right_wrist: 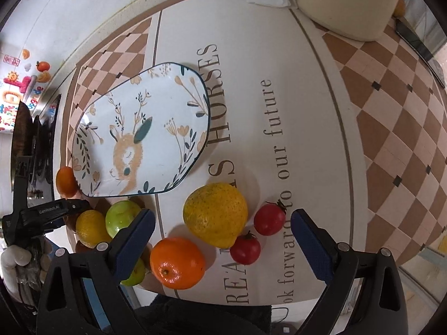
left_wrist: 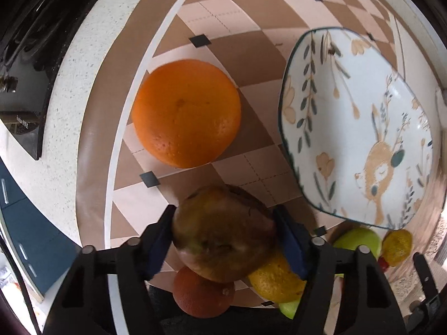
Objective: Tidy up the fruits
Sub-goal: 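Grasp the brown pear with the left gripper while the right gripper grasps the yellow lemon, then place the brown pear on the plate with the left gripper while the right places the lemon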
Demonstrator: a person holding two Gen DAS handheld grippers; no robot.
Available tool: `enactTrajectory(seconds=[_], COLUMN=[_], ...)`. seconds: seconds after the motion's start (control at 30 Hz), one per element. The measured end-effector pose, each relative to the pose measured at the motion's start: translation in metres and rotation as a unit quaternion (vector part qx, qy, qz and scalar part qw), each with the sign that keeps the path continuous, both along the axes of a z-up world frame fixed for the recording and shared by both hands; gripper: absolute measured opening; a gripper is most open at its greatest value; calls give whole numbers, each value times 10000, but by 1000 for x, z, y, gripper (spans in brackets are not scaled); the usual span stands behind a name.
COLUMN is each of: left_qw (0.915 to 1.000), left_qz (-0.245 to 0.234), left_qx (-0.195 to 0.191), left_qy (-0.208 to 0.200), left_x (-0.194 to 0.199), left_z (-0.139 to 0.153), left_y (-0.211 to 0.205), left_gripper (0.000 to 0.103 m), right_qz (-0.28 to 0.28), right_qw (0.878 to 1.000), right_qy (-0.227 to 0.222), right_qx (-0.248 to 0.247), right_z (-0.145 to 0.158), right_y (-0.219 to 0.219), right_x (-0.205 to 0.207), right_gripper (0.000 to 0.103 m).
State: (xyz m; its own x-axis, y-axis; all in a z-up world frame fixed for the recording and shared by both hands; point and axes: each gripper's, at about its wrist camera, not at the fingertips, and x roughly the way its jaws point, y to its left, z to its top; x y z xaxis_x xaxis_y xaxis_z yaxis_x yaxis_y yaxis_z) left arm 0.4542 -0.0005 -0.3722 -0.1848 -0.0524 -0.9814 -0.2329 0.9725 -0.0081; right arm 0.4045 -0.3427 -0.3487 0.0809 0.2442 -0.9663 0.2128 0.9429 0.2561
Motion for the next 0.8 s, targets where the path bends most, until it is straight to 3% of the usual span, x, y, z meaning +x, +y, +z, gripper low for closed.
enactTrajectory(seconds=[0.1, 0.27, 0.43, 0.6, 0.8], left_qw=[10000, 9998, 9996, 9982, 9939], left_qz=[-34, -29, -132, -296, -478], left_qx=[-4, 25, 90, 151, 56], left_qy=[-86, -169, -243, -490, -991], left_x=[-2, -5, -8, -12, -13], left_z=[0, -1, 1, 21, 76], left_y=[-2, -5, -5, -12, -18], left_gripper=[65, 64, 64, 64, 64], right_qz=[116, 381, 540, 586, 474], right_qw=[9999, 9990, 9984, 9981, 9986], right_qy=[56, 232, 186, 189, 120], right_qx=[0, 101, -6, -2, 197], right_z=[-5, -21, -28, -28, -14], right_y=[5, 14, 23, 23, 21], right_x=[2, 5, 9, 7, 4], right_gripper=[92, 72, 62, 61, 61])
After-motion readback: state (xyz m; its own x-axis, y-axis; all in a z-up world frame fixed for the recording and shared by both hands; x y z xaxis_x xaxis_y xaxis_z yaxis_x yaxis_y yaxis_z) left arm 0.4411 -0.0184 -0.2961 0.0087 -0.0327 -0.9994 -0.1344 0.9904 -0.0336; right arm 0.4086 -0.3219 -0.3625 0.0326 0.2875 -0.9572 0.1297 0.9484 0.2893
